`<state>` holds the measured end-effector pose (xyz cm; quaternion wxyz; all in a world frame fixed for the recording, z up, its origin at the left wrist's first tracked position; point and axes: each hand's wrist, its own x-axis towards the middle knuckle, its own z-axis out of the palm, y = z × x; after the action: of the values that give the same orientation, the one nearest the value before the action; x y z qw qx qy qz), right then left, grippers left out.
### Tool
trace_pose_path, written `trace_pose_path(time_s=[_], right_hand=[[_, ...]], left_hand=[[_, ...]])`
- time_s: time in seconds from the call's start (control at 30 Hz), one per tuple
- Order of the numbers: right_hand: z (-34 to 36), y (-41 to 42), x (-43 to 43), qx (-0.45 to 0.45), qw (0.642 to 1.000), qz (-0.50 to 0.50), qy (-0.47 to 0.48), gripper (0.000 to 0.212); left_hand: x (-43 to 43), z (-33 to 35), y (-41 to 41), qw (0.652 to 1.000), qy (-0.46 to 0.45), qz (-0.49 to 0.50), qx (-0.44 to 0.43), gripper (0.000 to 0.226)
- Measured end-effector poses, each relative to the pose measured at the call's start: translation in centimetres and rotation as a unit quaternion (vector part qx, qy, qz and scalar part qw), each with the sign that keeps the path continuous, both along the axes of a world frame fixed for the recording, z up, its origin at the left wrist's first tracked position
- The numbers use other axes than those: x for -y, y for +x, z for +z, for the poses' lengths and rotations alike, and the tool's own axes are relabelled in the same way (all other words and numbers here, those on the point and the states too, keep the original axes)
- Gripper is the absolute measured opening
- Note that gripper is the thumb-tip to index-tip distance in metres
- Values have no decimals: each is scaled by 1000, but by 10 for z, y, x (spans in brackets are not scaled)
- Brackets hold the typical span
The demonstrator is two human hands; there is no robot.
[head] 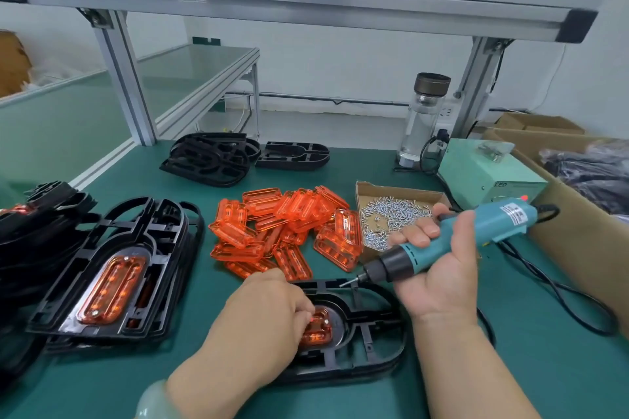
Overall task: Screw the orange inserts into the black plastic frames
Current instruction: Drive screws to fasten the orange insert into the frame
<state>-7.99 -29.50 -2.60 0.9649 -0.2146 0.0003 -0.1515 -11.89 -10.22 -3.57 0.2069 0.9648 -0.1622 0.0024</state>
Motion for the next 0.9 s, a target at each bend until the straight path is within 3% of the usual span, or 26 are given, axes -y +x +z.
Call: trace_pose_path(time_s=[0.3,0.4,0.53,0.67,0.77,0.9], right_hand=[[0,-1,17,14,999,-8,38,26],[0,2,21,14,999,-9,37,26],[-1,6,23,5,999,-9,38,27],[-1,8,27,5,998,-4,55,33],[-3,9,27,-1,999,-13,48,27],[-4,10,27,-7,999,-18,48,25]], left_hand=[[42,26,58,990,-131,-15,54,29],[70,32,85,989,-130,-31,67,33],[105,31,119,996,-10,-72,42,45],[129,26,136,977,156,-142,1,61],[139,23,139,960,210,-183,-37,40],[145,25,145,952,248,-181,-3,16]])
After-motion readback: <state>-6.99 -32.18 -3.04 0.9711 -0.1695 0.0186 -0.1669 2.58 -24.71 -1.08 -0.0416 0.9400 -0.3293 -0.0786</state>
